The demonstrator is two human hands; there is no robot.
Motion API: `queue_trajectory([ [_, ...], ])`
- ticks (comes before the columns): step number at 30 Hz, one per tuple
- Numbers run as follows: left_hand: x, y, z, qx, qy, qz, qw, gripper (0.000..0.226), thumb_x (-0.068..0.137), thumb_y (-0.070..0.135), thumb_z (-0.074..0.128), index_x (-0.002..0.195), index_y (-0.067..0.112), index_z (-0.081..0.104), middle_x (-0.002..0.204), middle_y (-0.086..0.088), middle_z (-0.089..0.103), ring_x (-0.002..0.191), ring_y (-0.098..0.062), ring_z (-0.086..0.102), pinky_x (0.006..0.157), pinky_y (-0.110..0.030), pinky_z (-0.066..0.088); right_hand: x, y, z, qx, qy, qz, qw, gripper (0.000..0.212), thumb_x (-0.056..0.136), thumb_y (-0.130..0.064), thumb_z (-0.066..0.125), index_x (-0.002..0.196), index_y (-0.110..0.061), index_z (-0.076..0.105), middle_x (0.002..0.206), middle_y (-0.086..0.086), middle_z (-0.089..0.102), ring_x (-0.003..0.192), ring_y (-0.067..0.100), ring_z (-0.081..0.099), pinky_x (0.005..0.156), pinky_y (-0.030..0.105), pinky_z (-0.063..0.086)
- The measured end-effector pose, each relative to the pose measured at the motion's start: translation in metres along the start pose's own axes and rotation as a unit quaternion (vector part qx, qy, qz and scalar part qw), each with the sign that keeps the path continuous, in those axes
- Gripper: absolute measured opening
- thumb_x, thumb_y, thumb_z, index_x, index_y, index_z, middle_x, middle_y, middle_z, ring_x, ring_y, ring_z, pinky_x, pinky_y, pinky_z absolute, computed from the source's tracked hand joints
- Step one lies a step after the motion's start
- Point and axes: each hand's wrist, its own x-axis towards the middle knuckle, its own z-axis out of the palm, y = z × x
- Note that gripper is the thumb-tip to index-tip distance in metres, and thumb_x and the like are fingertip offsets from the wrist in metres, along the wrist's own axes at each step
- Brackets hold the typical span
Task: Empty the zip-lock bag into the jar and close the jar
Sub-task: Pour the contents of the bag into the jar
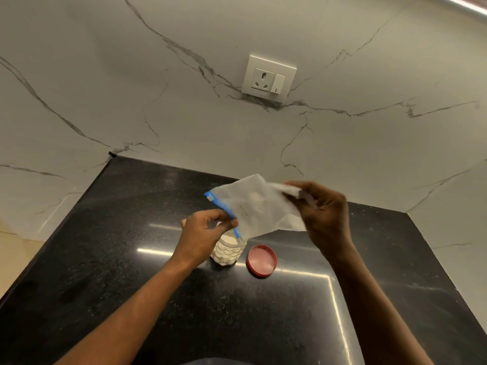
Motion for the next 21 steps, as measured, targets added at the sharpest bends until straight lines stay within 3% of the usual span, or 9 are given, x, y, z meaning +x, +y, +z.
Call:
queue_trajectory([
  [2, 0.004, 0.000, -0.006, -0.003, 0.021, -0.022, 1.000, 0.017, 0.092, 0.025, 0.081, 0.109, 0.021, 0.084, 0.104, 0.010, 0.084, 0.106, -0.007, 0.076, 0.108, -0.049, 0.053, 0.003, 0.005, -0.006, 0.016, 0.040, 0.006, 0.999, 0.024, 0.091, -0.002, 0.076, 0.108, -0.019, 0.080, 0.100, -0.006, 0.081, 0.094, 0.015, 0.077, 0.084, 0.036, 0.063],
  [4, 0.004, -0.004, -0.011, -0.007, 0.023, -0.034, 0.999, 0.017, 0.092, 0.026, 0.081, 0.109, 0.023, 0.084, 0.105, 0.011, 0.083, 0.107, -0.007, 0.075, 0.110, -0.053, 0.052, 0.002, 0.006, -0.010, -0.004, 0.046, -0.005, 0.999, 0.026, 0.091, -0.001, 0.076, 0.110, -0.019, 0.080, 0.102, -0.007, 0.081, 0.097, 0.016, 0.077, 0.085, 0.035, 0.063],
  [8, -0.004, -0.002, -0.006, -0.014, -0.003, -0.026, 1.000, 0.018, 0.091, 0.026, 0.082, 0.109, 0.024, 0.084, 0.106, 0.013, 0.083, 0.107, -0.003, 0.075, 0.108, -0.048, 0.054, 0.001, 0.001, -0.004, -0.004, 0.033, -0.019, 0.999, 0.027, 0.090, -0.001, 0.077, 0.108, -0.021, 0.079, 0.102, -0.012, 0.080, 0.096, 0.010, 0.076, 0.084, 0.026, 0.061],
  [12, -0.005, 0.000, -0.007, -0.031, 0.016, -0.033, 0.999, 0.016, 0.091, 0.023, 0.082, 0.107, 0.024, 0.084, 0.105, 0.013, 0.083, 0.104, -0.002, 0.076, 0.105, -0.042, 0.057, 0.008, -0.007, -0.006, 0.029, 0.052, 0.002, 0.998, 0.023, 0.089, -0.004, 0.078, 0.106, -0.020, 0.080, 0.098, -0.006, 0.082, 0.094, 0.017, 0.077, 0.084, 0.038, 0.063],
  [15, -0.005, 0.001, -0.012, -0.026, 0.015, -0.039, 0.999, 0.016, 0.091, 0.025, 0.082, 0.107, 0.024, 0.084, 0.105, 0.013, 0.083, 0.104, -0.003, 0.076, 0.104, -0.039, 0.056, 0.008, -0.014, -0.006, 0.021, -0.001, -0.010, 1.000, 0.019, 0.087, -0.015, 0.080, 0.103, -0.025, 0.080, 0.099, -0.005, 0.082, 0.094, 0.016, 0.077, 0.085, 0.043, 0.063],
  [17, -0.005, 0.004, -0.010, -0.034, 0.013, -0.039, 0.999, 0.016, 0.091, 0.025, 0.082, 0.107, 0.024, 0.084, 0.105, 0.012, 0.084, 0.105, -0.004, 0.077, 0.101, -0.036, 0.058, 0.010, -0.016, -0.007, 0.020, 0.025, -0.008, 0.999, 0.018, 0.088, -0.011, 0.080, 0.103, -0.021, 0.080, 0.096, -0.003, 0.082, 0.094, 0.017, 0.077, 0.085, 0.045, 0.063],
  [21, -0.005, 0.007, -0.008, -0.039, 0.023, -0.042, 0.998, 0.017, 0.091, 0.024, 0.082, 0.108, 0.023, 0.084, 0.105, 0.011, 0.084, 0.103, -0.004, 0.077, 0.095, -0.030, 0.059, 0.008, -0.014, -0.009, 0.006, 0.002, -0.005, 1.000, 0.017, 0.091, -0.007, 0.076, 0.103, -0.018, 0.079, 0.091, -0.003, 0.081, 0.087, 0.019, 0.077, 0.080, 0.044, 0.064],
])
